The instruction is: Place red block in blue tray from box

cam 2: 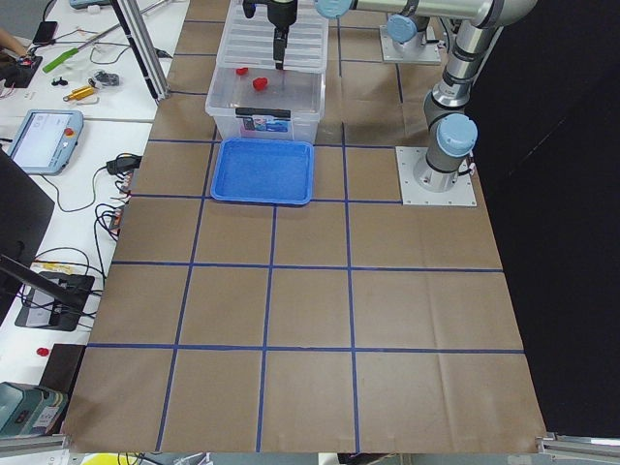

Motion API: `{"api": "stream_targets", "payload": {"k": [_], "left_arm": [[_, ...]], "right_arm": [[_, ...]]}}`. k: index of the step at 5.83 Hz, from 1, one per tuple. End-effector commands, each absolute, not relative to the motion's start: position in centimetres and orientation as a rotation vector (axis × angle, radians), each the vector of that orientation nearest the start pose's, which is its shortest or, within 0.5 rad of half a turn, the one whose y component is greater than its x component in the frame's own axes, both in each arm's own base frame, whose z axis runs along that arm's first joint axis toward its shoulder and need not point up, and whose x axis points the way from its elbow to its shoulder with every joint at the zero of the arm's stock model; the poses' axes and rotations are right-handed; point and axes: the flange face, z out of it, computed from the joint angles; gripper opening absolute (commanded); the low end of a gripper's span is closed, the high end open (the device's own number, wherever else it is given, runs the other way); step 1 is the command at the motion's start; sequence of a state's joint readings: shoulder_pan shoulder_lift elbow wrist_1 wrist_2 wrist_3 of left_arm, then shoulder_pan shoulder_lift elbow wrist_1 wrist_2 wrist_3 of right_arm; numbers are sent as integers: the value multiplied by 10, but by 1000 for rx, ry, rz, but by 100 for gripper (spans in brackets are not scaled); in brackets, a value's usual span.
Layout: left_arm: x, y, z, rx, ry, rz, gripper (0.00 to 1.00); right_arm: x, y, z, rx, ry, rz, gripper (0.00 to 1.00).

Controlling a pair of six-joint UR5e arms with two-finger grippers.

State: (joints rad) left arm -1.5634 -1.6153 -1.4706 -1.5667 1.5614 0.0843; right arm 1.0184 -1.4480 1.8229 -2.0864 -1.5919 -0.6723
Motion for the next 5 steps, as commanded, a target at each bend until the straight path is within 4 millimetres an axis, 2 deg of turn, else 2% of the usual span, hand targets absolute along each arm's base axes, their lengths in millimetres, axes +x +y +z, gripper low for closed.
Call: {"api": "stream_targets", "payload": {"k": [1,2,3,4,5], "left_arm": [[-132,-532,503,449,3109,-64,98],[-139,-531,494,831,3034,-40,98],[-148,-544,480,1111,2941,-45,98],[-180,-564,446,1310,2853,-58,98],[-229,-569,411,1434,2788,-80,98]], "right_arm": [[-166,-509,390,-102,3257,-241,100],[-153,-508,427,-45,3245,-249,100],[-113,-512,478,69,3206,-177,100],[-57,-515,513,220,3159,-67,100],[4,-515,531,308,3138,-44,100]]}}
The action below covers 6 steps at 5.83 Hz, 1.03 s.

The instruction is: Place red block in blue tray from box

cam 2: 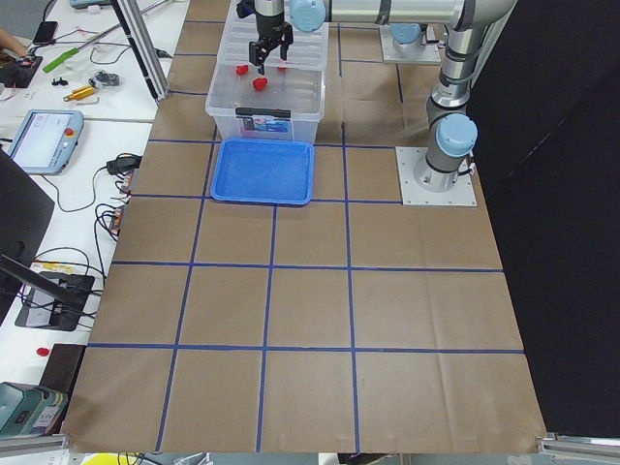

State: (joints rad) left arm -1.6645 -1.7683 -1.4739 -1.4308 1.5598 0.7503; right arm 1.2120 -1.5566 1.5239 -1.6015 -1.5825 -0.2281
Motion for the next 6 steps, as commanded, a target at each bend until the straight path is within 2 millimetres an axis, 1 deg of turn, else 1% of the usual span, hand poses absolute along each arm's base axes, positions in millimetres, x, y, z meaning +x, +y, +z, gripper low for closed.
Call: {"api": "stream_targets", "payload": {"k": [1,2,3,4,5,6], "left_arm": [[-238,-566,372,1467,2796,-39,98],[-232,-557,325,1547,2826,-113,97],[-219,-548,287,1533,2842,-178,97],[-217,-545,257,1546,2846,-204,97],[-218,-554,229,1583,2839,-160,97],[-218,-559,208,1690,2782,-140,97]], "right_arm": [[68,-511,536,345,3130,-62,100],[131,-503,535,396,3117,-68,100],[148,-505,530,379,3129,-61,100],[147,-508,527,363,3132,-59,100],[145,-511,524,274,3139,-70,100],[142,-515,525,178,3143,-93,100]]}}
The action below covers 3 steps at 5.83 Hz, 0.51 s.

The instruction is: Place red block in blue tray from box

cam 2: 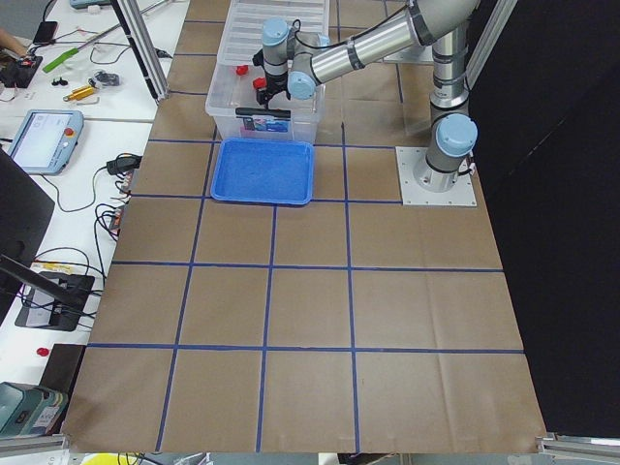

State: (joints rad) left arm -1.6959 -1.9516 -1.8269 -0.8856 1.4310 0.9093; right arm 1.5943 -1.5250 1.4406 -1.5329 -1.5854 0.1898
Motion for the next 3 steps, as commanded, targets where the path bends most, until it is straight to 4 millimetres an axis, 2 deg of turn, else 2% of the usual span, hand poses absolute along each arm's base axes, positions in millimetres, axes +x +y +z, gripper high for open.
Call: {"api": "stream_targets", "payload": {"k": [1,2,3], "left_arm": [[-218,-561,196,1701,2781,-122,97],[-218,-563,183,1717,2787,-97,96],[-218,-562,174,1750,2773,-74,80]], "right_arm": [[139,-516,525,181,3138,-95,100],[126,-519,525,217,3136,-92,100],[119,-519,523,241,3135,-82,100]]}}
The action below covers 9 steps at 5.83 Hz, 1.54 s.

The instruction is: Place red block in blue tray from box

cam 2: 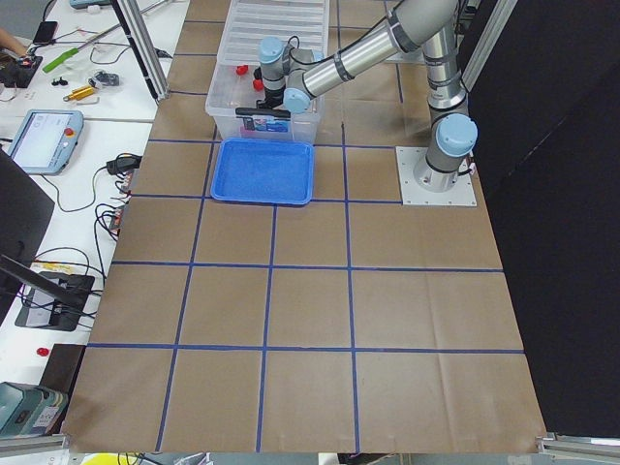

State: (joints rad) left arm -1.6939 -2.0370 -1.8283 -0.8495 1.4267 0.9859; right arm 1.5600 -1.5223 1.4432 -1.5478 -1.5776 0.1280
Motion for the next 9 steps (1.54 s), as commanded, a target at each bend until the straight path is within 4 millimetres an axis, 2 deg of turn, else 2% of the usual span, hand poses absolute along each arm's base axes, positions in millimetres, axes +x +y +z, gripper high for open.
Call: {"api": "stream_targets", "payload": {"k": [1,2,3,4,5,6,7,8,9], "left_arm": [[-217,-564,177,1762,2753,-81,19],[-217,-564,183,1753,2750,-97,7],[-219,-566,208,1732,2743,-165,2],[-210,-574,265,1668,2739,-257,2],[-196,-571,336,1613,2740,-312,2],[-164,-561,394,1475,2787,-358,2],[-94,-560,414,1307,2870,-339,2],[-28,-563,410,1214,2919,-311,2],[14,-565,390,1378,2851,-270,2]], "right_arm": [[119,-518,523,246,3134,-82,100],[120,-518,523,255,3132,-80,100],[120,-518,523,256,3133,-80,100],[120,-518,523,255,3132,-80,100],[120,-517,523,258,3132,-77,100],[120,-517,523,258,3132,-77,100],[120,-518,523,258,3132,-77,100],[118,-519,522,238,3144,-83,100],[92,-526,524,218,3160,-109,100]]}}
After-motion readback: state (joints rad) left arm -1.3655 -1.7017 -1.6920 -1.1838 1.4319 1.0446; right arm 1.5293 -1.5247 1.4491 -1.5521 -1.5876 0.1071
